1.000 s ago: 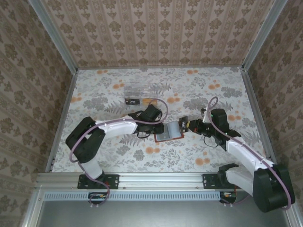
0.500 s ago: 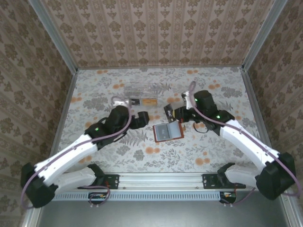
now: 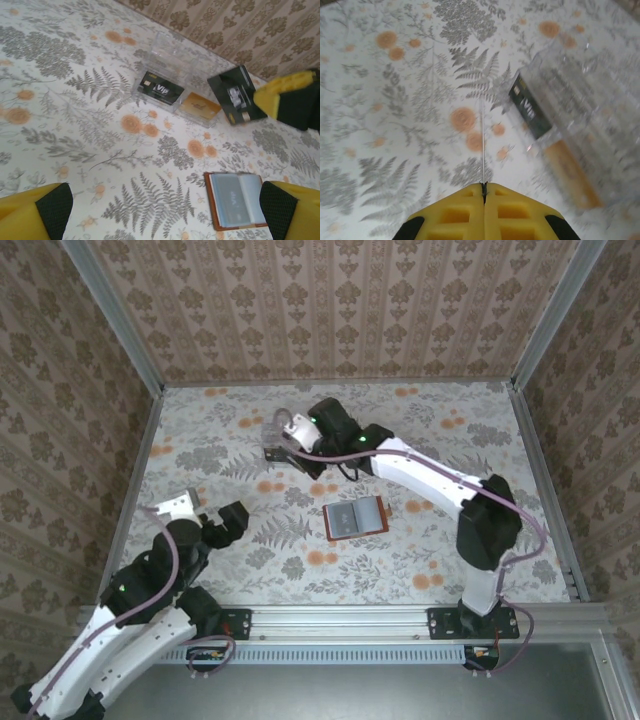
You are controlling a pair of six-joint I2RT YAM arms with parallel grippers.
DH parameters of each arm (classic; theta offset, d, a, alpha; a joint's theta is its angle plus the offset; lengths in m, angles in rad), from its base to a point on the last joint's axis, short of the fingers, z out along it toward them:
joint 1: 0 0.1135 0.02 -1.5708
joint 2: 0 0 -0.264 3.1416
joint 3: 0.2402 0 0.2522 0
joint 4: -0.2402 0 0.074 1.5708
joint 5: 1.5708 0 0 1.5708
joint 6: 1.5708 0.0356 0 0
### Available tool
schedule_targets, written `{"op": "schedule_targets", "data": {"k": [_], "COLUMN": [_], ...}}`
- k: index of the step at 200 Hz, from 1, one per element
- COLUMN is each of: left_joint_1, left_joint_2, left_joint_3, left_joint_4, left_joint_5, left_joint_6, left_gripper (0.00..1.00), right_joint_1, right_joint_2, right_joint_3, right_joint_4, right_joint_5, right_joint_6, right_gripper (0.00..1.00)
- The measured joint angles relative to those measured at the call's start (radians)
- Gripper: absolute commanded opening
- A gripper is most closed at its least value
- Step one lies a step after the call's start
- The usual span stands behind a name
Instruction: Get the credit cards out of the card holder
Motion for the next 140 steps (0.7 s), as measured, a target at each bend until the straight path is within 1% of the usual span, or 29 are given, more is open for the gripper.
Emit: {"op": "schedule_targets", "data": {"k": [28, 66, 94, 140], "left_joint_1": [0.0, 0.0, 0.0, 0.0], "left_joint_2": [-0.04, -0.065, -0.074, -0.08], "left_joint_3": [0.004, 0.024, 0.042, 0.048], "left_joint_4": [-0.085, -0.171, -0.214, -0.249], "left_joint_5": [-0.011, -0.019, -0.034, -0.052], "left_joint_6": [-0.008, -0.019, -0.026, -0.029], "left_gripper": [1.0, 1.0, 1.0, 1.0], "right_joint_1": [0.027, 0.05, 0.053, 0.052], "right_joint_2": [0.137, 0.291, 0.365, 0.447], "right_joint_3": [0.158, 0.27, 0.314, 0.408], "right_joint_4": [-0.026, -0.052, -0.066, -0.053], "right_joint_5": [0.084, 0.183, 0.219, 0.264], "right_joint_6": [-0.186, -0.379, -0.458, -0.518], "right_gripper": [0.0, 0.0, 0.0, 0.0]}}
